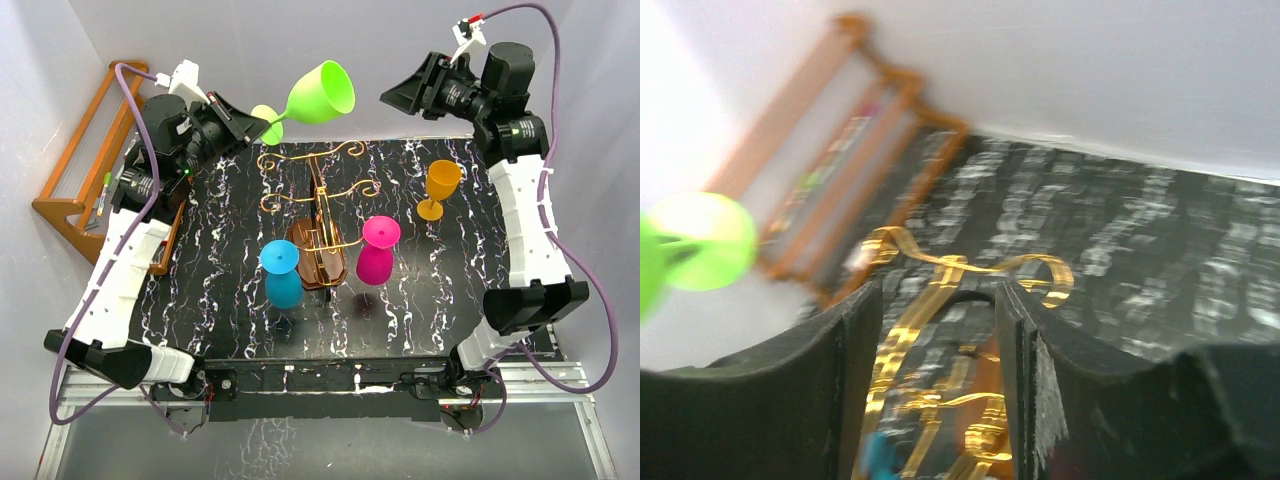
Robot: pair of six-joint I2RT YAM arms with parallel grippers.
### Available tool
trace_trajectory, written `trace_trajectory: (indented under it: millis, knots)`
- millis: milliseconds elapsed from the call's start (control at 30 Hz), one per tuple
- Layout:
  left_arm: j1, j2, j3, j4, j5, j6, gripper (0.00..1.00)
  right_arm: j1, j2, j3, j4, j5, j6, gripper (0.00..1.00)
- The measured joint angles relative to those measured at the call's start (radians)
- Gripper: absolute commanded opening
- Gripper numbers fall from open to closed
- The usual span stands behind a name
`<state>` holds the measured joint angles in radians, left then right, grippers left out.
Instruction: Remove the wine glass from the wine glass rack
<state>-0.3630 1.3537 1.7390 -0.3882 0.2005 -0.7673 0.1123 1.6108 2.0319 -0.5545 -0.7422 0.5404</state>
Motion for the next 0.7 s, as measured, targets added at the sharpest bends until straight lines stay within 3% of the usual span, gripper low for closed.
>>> trace_trajectory:
  millis: [133, 267, 700]
  knots:
    - [0.0, 0.011, 0.027, -0.053, 0.038, 0.055, 0.0, 0.003, -0.036, -0.049, 0.132, -0.17, 0.126, 0.54]
    - [0.0, 0.042, 0.07, -0.093, 0.065, 0.099, 0.0, 0.003, -0.059, -0.049, 0.175, -0.231, 0.16, 0.54]
    - [0.0, 0.097, 0.079, -0.107, 0.117, 0.105, 0.0, 0.045, -0.048, 0.05, 0.0, -0.175, 0.055, 0.52]
